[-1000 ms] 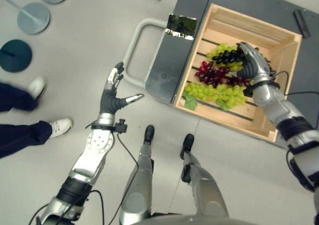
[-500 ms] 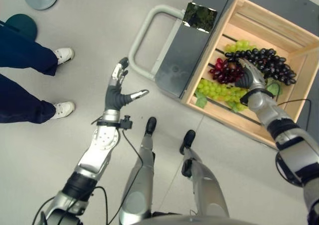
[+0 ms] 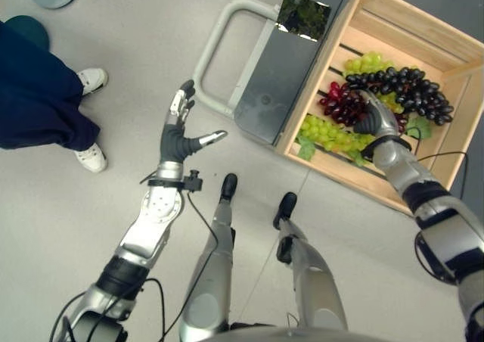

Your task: Pick up the fruits from the basket on one side to the basket on the other side

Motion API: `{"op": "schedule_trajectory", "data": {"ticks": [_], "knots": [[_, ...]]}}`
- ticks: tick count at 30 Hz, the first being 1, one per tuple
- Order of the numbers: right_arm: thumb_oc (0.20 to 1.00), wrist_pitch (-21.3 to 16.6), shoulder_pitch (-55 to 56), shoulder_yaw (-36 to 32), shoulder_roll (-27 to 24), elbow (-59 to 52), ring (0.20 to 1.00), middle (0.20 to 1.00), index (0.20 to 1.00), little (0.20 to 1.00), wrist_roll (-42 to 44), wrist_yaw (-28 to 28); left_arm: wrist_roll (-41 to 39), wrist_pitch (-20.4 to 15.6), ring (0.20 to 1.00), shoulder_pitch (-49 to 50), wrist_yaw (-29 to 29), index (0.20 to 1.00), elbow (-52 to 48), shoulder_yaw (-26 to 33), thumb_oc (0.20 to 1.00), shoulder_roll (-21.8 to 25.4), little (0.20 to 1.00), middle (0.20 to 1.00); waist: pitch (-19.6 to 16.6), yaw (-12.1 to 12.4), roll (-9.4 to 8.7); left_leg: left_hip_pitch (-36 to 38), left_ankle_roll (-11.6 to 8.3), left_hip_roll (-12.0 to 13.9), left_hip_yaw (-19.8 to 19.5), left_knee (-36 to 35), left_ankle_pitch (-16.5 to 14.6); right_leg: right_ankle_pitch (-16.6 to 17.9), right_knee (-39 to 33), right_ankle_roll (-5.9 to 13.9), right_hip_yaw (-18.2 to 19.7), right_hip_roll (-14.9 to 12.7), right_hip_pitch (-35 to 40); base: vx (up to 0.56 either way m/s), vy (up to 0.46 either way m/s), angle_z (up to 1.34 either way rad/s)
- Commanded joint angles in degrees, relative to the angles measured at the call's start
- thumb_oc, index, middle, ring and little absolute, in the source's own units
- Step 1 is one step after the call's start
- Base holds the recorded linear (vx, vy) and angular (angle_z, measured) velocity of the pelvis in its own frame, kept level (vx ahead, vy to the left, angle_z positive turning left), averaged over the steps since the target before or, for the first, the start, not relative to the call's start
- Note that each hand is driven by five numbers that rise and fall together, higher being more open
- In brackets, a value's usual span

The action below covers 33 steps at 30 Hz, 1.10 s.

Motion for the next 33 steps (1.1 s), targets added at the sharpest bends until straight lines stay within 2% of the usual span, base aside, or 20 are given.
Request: {"op": "schedule_trajectory", "data": {"ticks": [1,5,20,33], "knots": [[1.0,1.04,8.85,3.45,0.35,-0.85,1.0,1.0,1.0,1.0,0.83,5.64,1.17,-2.3,1.0,0.68,1.2,1.0,-4.72,2.34,1.0,-0.68,1.0,1.0,0.31,-1.32,-1.16,-1.37,-1.11,-0.42,2.62,4.18,-4.2,-2.2,0.63,5.13,1.47,-1.23,0.99,0.0,0.0,0.0],[1.0,0.96,11.01,3.24,-0.48,-3.02,1.0,1.0,1.0,1.0,0.25,6.74,1.4,-2.19,1.0,1.17,1.32,1.0,-4.8,2.67,1.0,-0.37,1.0,1.0,0.31,-1.9,-1.5,-1.39,-1.12,-0.31,2.63,4.04,-4.24,-2.12,0.48,5.21,1.39,-1.23,0.92,0.0,0.0,0.0],[1.0,1.21,15.11,-0.6,-0.51,-6.97,1.0,1.0,1.0,1.0,-0.41,5.0,1.58,-1.61,1.0,1.22,1.22,1.0,-4.96,3.11,1.0,0.61,1.0,1.0,0.31,-3.08,-2.38,1.35,-0.74,-0.15,3.23,3.9,-5.01,-2.2,0.33,5.38,1.66,-1.36,3.25,0.0,0.0,0.0],[1.0,0.85,12.58,5.48,-1.18,-6.12,1.0,1.0,1.0,1.0,-1.32,11.29,1.48,-1.68,1.0,0.75,0.01,1.0,-4.56,2.26,1.0,0.75,1.0,1.0,0.31,-2.57,-2.59,2.81,-0.67,0.01,3.14,3.43,-4.98,-2.07,-0.49,5.49,1.46,-1.07,4.85,0.0,0.0,0.0]]}}
